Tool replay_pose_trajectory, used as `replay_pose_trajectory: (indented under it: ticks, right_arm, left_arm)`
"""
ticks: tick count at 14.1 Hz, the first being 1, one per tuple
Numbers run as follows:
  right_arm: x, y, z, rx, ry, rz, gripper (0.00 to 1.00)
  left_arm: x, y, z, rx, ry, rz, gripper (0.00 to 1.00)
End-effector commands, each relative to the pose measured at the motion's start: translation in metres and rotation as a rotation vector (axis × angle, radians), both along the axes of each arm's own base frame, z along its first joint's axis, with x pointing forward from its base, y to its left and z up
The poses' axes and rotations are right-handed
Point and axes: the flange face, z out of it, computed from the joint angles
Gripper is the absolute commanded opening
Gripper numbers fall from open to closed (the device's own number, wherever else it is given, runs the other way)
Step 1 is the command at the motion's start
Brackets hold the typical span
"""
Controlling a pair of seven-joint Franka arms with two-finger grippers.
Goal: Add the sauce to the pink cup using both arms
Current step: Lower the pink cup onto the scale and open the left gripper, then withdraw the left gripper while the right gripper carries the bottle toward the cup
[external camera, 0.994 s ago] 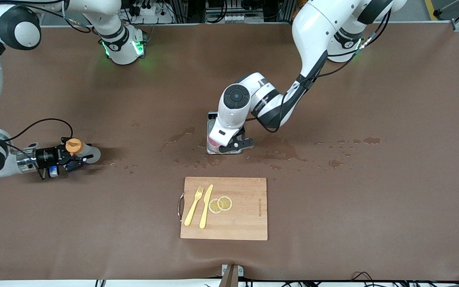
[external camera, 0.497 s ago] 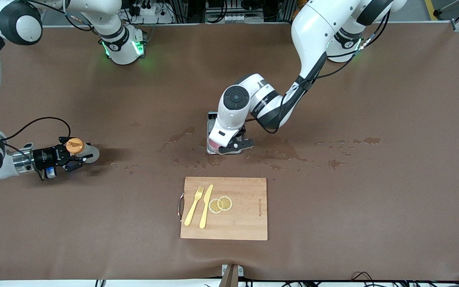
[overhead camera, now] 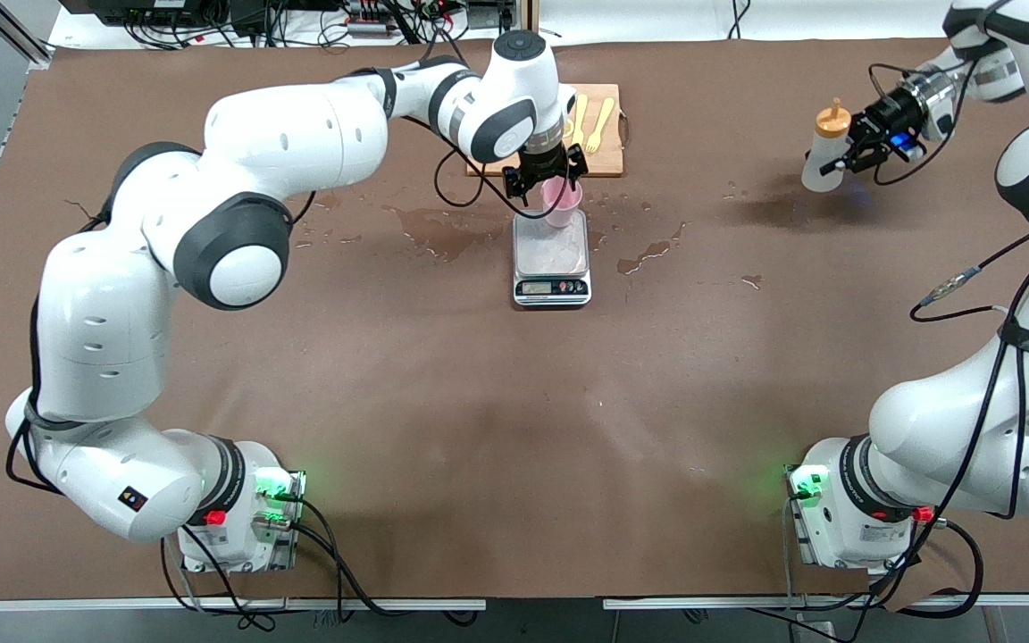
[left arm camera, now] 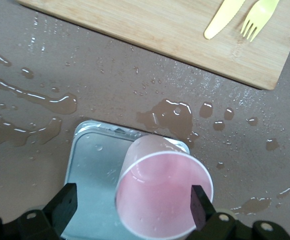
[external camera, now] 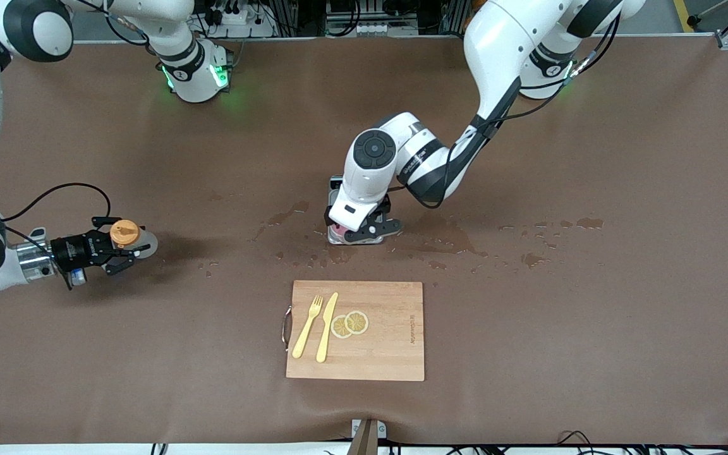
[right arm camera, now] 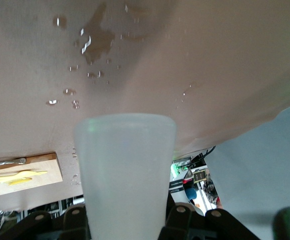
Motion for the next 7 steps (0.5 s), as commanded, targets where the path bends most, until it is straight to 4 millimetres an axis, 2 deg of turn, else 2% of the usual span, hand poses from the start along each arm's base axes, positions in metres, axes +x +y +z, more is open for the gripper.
replay_pose_trajectory:
  ticks: [1,2,4,5,7]
  right_arm:
    - [0.005,0.028,0.042,-0.085,0.030,0.023,0.46]
    - [0.007,0.038,0.052,-0.111,0.030,0.031,0.46]
    - [0.011,0.053,0.067,-0.143,0.039,0.030,0.46]
    - [0.015,0.062,0.080,-0.169,0.039,0.024,0.46]
    - [0.022,0.090,0.100,-0.235,0.061,0.028,0.46]
  left_arm:
    - [-0.008,0.005,0.034,0.047,-0.033,-0.013,1.00]
    - [-0.009,0.012,0.040,0.062,-0.029,-0.019,1.00]
    - [-0.007,0.020,0.066,0.059,-0.047,-0.031,1.00]
    - [-0.001,0.029,0.080,0.060,-0.057,-0.020,1.00]
    - [0.022,0.059,0.109,0.055,-0.083,-0.006,1.00]
